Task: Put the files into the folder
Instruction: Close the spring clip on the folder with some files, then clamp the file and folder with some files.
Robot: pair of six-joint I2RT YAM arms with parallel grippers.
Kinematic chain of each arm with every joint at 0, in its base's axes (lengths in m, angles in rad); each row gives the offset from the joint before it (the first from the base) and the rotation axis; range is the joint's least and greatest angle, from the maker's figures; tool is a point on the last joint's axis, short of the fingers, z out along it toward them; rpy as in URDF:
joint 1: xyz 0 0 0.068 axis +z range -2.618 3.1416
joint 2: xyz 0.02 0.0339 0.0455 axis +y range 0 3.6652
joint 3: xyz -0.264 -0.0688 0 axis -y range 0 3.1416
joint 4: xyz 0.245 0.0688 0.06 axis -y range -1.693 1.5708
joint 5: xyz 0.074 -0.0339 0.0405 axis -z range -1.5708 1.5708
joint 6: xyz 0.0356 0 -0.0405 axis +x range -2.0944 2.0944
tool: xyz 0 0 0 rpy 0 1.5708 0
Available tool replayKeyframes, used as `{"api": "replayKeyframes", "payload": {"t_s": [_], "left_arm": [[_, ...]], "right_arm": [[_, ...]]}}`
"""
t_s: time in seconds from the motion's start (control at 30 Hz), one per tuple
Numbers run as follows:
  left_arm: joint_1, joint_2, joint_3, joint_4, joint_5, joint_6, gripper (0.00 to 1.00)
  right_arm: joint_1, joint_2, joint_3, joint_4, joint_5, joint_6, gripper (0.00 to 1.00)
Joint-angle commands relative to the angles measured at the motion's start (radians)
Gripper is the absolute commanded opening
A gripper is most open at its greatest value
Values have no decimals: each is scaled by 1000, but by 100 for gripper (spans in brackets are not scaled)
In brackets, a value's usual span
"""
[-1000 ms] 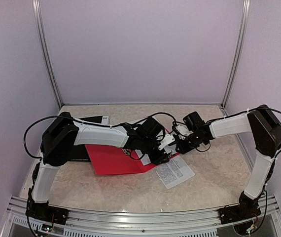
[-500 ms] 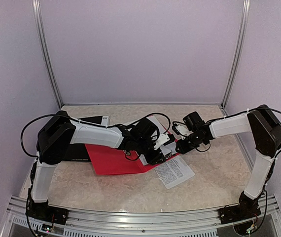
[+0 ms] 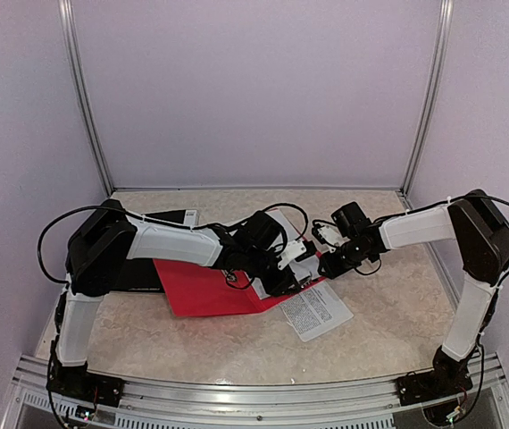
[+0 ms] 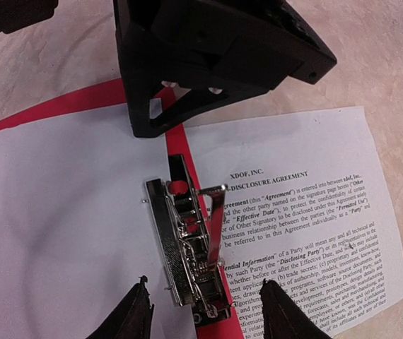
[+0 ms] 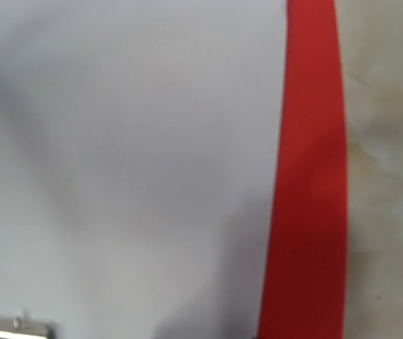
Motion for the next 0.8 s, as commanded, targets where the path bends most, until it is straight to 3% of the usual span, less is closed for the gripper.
{"api": "replayKeyframes", "payload": {"t_s": [0.0, 0.77], "left_arm": [[0, 22, 17, 2, 22, 10, 50], [-4, 70, 27, 5, 21, 29, 37]], "right_arm": [[-11, 31, -2, -38, -4, -7, 29], [-10, 20, -2, -44, -3, -8, 29]]}}
